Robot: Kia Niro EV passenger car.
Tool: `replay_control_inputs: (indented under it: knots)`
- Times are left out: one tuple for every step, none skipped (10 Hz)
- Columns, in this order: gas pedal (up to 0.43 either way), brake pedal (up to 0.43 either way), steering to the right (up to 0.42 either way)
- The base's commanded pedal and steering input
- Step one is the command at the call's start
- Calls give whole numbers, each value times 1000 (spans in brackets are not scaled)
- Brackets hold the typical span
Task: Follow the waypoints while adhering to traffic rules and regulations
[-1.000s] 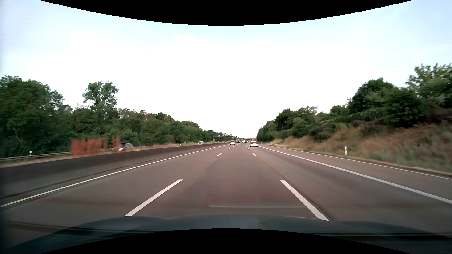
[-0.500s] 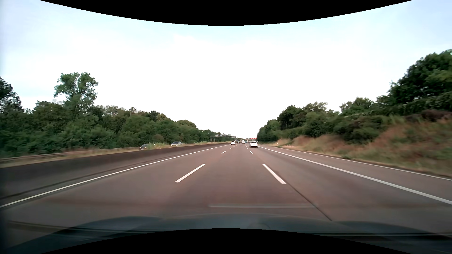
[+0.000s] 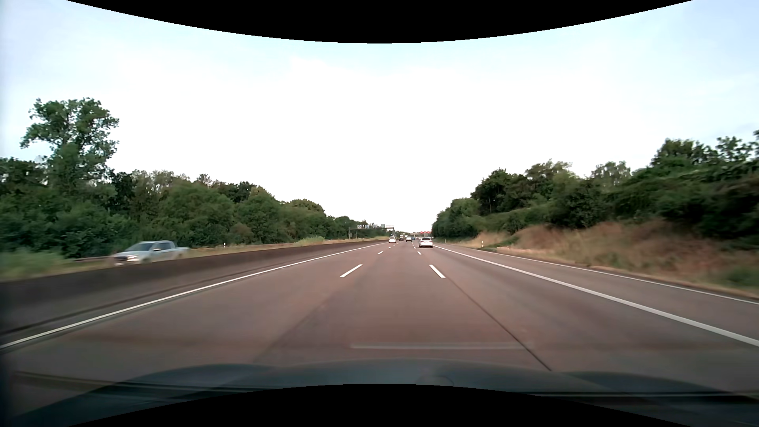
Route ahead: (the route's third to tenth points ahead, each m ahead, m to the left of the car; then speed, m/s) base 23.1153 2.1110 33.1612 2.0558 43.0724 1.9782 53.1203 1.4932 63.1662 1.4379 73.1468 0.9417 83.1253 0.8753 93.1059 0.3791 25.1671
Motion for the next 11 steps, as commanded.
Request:
replay_control_inputs:
  knots:
    - [189,0,-2]
    - [189,0,-2]
    - [189,0,-2]
    - [189,0,-2]
    - [189,0,-2]
    - [189,0,-2]
    - [189,0,-2]
    - [189,0,-2]
    - [189,0,-2]
    - [189,0,-2]
    - [189,0,-2]
